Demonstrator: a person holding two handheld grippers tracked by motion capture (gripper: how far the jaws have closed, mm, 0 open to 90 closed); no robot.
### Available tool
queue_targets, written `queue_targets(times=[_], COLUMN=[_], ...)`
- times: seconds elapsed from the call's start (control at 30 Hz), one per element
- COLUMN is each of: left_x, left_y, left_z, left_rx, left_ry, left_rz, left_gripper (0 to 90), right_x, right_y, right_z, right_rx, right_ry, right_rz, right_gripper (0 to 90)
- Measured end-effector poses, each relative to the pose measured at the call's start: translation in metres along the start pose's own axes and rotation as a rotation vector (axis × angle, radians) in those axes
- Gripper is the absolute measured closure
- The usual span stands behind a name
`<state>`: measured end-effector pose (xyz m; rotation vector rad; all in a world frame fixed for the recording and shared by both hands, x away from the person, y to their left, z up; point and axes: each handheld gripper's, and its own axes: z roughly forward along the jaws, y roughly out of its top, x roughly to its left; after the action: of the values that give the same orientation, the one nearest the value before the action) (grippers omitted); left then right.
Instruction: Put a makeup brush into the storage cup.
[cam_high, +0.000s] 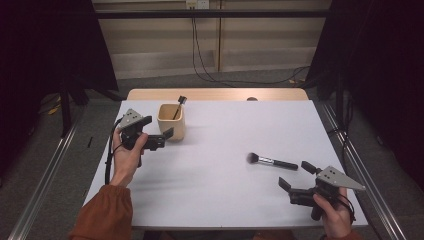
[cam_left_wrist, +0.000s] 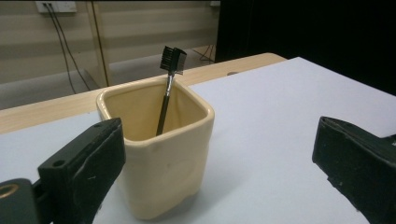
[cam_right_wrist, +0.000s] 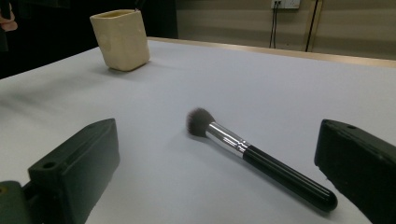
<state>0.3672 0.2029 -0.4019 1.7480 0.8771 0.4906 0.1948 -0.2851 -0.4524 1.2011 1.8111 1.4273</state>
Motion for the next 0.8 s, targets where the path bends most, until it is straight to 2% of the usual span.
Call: queue_targets(times=[0.1, 0.23, 0.33, 0.43, 0.5, 0.6, 0.67, 0.73, 0.8], left_x=[-0.003, -0.003, -0.004, -0.004, -0.005, -0.008, -0.011, -0.012, -0.012], left_y=[-0.005, -0.011, -0.016, -0.022, -0.025, -0.029, -0.031, -0.034, -0.036], left_z=[-0.005, -0.012, -0.02, -0.028, -0.032, -0.038, -0.043, -0.048, -0.052], left_rx=[-0.008, -0.009, -0.022, -0.035, -0.035, -0.026, -0.034, -0.031, -0.037], left_ry=[0.022, 0.02, 0.045, 0.053, 0.072, 0.06, 0.063, 0.053, 0.062], left_rz=[0.017, -0.006, -0.025, -0.041, -0.019, -0.013, 0.005, 0.006, 0.0], left_gripper=[3.1, 3.0, 1.8, 1.8, 1.8, 1.8, 1.8, 2.0, 2.1], right_x=[0.0, 0.001, 0.0, 0.0, 0.0, 0.001, 0.0, 0.0, 0.001], right_y=[0.0, 0.0, 0.0, 0.0, 0.001, 0.001, 0.0, 0.0, 0.0], right_z=[0.0, 0.0, 0.0, 0.0, 0.001, 0.001, 0.0, 0.0, 0.0], right_rx=[0.0, -0.001, 0.0, -0.002, 0.001, 0.0, -0.001, -0.001, 0.001], right_ry=[-0.001, 0.0, -0.001, -0.001, 0.001, 0.0, -0.003, -0.004, -0.001], right_rz=[0.001, -0.001, -0.001, 0.003, 0.003, 0.003, 0.004, 0.007, 0.003], right_gripper=[0.0, 0.0, 0.0, 0.0, 0.0, 0.0, 0.0, 0.0, 0.0])
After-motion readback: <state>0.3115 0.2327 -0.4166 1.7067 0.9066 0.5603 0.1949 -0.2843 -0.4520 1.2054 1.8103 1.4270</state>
